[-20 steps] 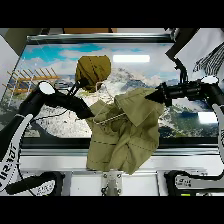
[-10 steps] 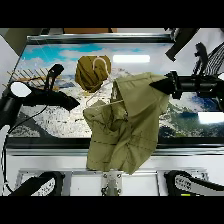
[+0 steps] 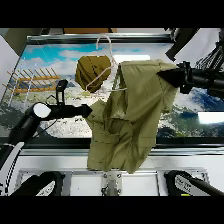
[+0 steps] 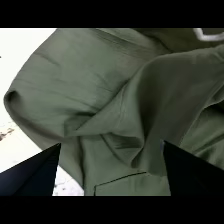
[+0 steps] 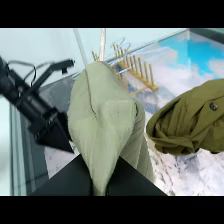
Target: Fold the clothes and pants, and hang the long-sleeved shirts on hangers.
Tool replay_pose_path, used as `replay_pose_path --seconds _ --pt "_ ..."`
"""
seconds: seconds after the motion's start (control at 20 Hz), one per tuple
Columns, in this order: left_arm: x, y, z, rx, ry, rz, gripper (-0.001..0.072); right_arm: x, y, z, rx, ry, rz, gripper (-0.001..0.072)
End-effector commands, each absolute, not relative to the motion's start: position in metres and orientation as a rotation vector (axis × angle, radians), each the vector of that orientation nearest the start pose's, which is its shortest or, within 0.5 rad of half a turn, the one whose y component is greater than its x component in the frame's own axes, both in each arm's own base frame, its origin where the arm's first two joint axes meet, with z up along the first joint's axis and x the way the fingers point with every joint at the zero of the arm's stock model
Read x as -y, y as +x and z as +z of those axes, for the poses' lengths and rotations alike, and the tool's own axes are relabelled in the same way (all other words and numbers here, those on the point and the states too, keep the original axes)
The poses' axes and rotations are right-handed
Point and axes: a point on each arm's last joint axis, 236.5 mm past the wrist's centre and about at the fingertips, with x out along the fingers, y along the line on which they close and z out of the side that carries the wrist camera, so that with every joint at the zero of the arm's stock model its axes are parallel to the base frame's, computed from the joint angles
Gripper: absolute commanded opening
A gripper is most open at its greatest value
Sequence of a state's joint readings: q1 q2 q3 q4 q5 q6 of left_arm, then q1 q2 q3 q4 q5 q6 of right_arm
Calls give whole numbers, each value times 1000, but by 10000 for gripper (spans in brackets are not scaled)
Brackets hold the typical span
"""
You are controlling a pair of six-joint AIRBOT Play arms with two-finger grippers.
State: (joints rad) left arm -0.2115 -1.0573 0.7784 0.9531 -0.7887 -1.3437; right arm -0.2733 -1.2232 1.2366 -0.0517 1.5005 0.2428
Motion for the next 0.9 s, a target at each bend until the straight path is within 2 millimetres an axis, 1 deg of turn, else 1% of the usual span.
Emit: replay_pose_path --seconds 0.0,0.2,0.25,0.35,0.45,0.55,0.75,0.8,0.85 --pt "210 349 13 -925 -367 -451 686 -140 371 277 -146 199 1192 9" --pt "243 341 -3 -1002 -329 -517 687 -140 371 278 -154 213 1188 9" --pt "251 339 -3 -1019 -319 -535 687 -140 371 278 -154 212 1187 9" --pt "262 339 2 -1015 -309 -561 686 -139 373 278 -153 213 1180 9" --pt "268 341 10 -1001 -305 -578 687 -139 373 278 -153 213 1180 9" --pt "270 340 12 -1003 -306 -585 687 -139 373 277 -157 211 1180 10" --pt "279 335 -9 -1048 -285 -588 686 -140 372 276 -164 215 1181 10" --pt "283 335 -17 -1057 -277 -588 617 -140 373 276 -165 216 1181 10" --pt "283 335 -25 -1070 -273 -582 471 -140 373 276 -166 218 1180 10"
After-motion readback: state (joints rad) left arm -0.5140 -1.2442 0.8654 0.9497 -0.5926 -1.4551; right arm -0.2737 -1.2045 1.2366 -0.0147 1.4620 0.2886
